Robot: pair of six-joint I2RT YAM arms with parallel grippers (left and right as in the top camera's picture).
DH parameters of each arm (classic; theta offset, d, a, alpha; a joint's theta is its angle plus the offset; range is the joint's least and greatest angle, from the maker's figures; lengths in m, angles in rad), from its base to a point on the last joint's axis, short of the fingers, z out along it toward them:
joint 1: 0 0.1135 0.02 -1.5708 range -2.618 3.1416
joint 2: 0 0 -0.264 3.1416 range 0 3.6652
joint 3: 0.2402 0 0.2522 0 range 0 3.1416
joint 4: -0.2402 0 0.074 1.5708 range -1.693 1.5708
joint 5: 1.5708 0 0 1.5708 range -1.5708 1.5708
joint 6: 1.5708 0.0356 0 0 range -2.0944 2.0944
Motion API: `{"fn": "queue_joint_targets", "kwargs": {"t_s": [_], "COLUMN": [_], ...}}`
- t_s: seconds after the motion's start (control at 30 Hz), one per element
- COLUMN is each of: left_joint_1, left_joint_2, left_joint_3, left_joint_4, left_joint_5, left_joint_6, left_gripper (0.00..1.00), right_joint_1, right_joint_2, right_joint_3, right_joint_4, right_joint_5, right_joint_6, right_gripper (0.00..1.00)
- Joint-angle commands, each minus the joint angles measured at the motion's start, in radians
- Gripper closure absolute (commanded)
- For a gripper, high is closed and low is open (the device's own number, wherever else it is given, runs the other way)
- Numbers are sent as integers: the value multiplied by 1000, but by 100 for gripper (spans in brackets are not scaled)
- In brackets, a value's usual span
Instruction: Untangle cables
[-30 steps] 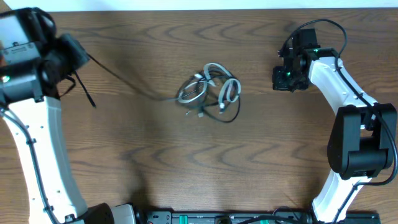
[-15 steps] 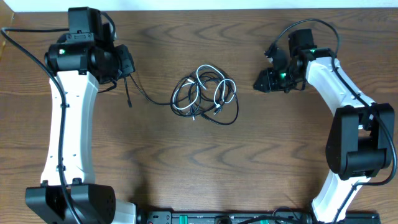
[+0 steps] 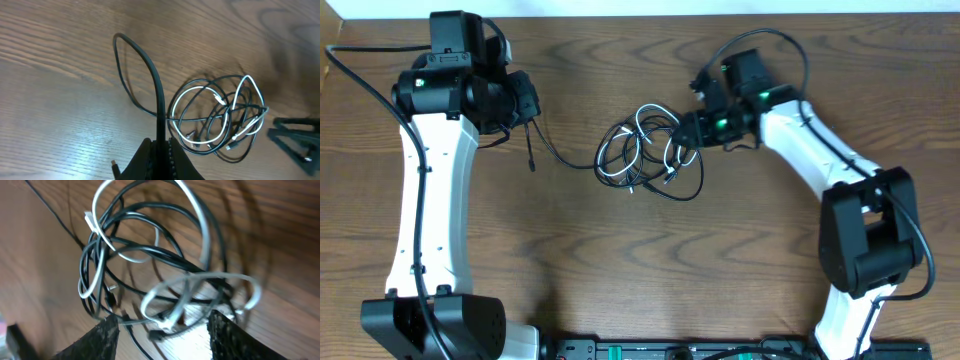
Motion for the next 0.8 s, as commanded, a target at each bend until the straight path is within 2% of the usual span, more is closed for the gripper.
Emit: {"fn": "queue_joint_targets", "kwargs": {"t_s": [0.0,0.3,0.47,0.57,0.63,0.77], "left_joint_1": [-1,-1,-1,-1,-2,-12], "left_joint_2": [26,47,54,58,60,60], "left_joint_3": [4,1,-1,-1,-2,-2], "left_joint_4": [1,1,1,1,1,4], "left_joint_5": [25,34,40,43,43,43], "left_joint_6": [8,8,8,8,8,8], "left_gripper": [92,92,92,92,92,92], "right_joint_1": [56,127,134,135,134,130], "right_joint_2": [17,56,81,95,106,112], "right_joint_3": [17,17,17,17,17,17], "right_joint_4": [27,61,76,91,97,109], "right_joint_5": [133,204,212,222,227,230], "right_joint_6": [164,245,252,252,252,227], "right_gripper": [43,40,41,44,55,94]}}
